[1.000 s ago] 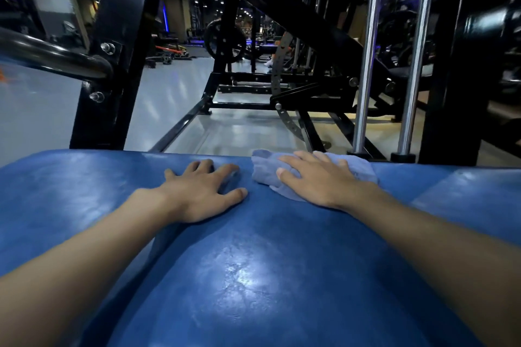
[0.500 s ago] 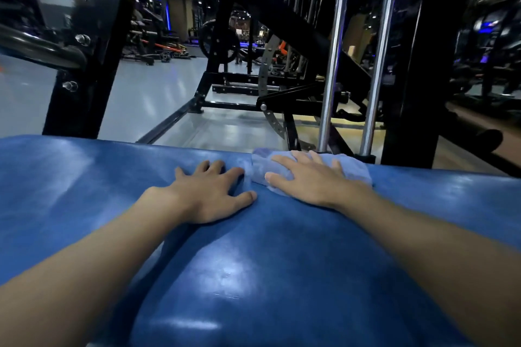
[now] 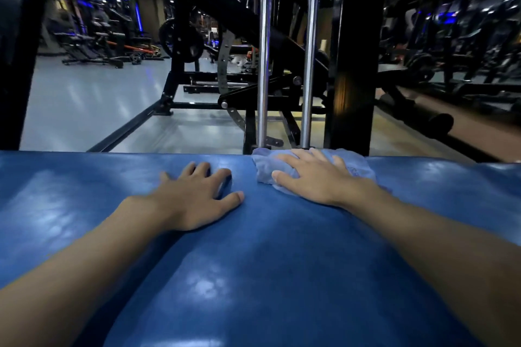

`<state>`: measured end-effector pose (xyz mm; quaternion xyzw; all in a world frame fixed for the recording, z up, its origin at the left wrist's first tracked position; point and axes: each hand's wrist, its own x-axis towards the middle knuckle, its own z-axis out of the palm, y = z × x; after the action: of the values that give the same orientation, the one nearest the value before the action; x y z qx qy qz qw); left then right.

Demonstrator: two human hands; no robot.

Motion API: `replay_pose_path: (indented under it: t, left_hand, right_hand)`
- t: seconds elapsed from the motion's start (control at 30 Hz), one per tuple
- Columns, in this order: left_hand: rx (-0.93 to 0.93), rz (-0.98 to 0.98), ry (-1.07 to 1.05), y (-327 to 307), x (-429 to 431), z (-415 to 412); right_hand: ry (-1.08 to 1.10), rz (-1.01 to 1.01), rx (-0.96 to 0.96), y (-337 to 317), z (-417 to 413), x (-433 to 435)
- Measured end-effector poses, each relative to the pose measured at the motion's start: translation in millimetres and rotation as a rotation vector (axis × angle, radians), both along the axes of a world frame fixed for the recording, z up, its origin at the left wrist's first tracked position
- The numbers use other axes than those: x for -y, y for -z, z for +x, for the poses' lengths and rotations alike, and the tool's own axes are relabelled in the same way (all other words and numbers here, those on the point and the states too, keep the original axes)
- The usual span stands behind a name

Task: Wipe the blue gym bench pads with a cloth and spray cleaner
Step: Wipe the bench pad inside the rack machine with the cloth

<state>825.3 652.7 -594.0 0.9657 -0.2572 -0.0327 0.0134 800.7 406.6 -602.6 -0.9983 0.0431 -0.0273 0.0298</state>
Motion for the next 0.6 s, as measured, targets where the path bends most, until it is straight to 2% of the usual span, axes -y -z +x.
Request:
replay_pose_path:
  t: [0.33, 0.6]
  left_hand:
    - [-0.027, 0.003, 0.116, 2, 86, -14]
    - [-0.022, -0.037, 0.303, -5, 150, -45]
  right_hand:
    - [0.106, 0.017, 0.024, 2, -37, 86]
    - [0.219, -0.065, 0.030, -6, -70, 129]
